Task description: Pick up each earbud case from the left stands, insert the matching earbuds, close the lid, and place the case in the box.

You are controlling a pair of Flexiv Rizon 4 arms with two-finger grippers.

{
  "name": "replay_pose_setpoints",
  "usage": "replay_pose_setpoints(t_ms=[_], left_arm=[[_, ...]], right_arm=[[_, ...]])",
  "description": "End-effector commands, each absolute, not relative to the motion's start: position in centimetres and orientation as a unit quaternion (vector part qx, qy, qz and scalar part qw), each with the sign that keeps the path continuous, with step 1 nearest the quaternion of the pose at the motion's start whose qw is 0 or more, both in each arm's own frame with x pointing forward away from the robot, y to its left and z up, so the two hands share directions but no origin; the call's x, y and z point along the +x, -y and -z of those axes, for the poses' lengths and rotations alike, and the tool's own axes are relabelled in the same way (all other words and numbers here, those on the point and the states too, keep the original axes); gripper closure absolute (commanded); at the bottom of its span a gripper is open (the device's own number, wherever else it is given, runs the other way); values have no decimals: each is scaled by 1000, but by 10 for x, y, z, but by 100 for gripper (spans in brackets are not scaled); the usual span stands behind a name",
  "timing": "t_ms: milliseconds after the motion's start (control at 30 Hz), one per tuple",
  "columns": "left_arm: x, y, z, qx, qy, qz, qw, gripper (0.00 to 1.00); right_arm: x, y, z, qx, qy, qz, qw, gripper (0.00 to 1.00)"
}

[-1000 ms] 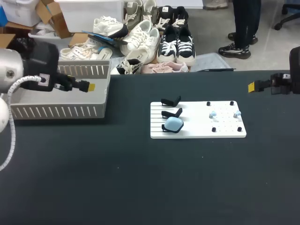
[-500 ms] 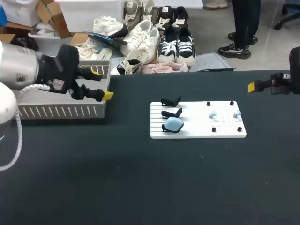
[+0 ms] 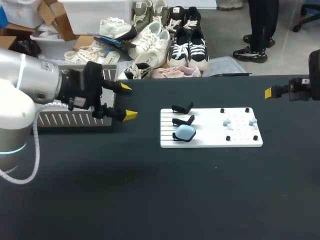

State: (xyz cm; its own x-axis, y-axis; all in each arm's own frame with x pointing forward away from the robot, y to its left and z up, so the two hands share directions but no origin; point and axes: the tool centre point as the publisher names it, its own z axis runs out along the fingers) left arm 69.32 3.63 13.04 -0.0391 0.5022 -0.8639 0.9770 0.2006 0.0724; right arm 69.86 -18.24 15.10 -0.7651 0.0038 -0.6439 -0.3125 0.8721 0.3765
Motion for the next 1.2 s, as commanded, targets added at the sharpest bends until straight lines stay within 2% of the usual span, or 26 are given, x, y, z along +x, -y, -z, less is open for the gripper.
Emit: replay_pose_setpoints(t_ms=[33,467,1200], left_arm=[[697,-22,-122,572,-651,298,401,0],[691,13,-110,591,-620,311,411,0],[684,57,-62,621,-615,287,393,0]], right_arm=[[699,184,-150,-87,-908,-241,332,0],[699,184,-150,-87,-908,-241,332,0],[699,184,-150,-87,-908,-241,332,0]])
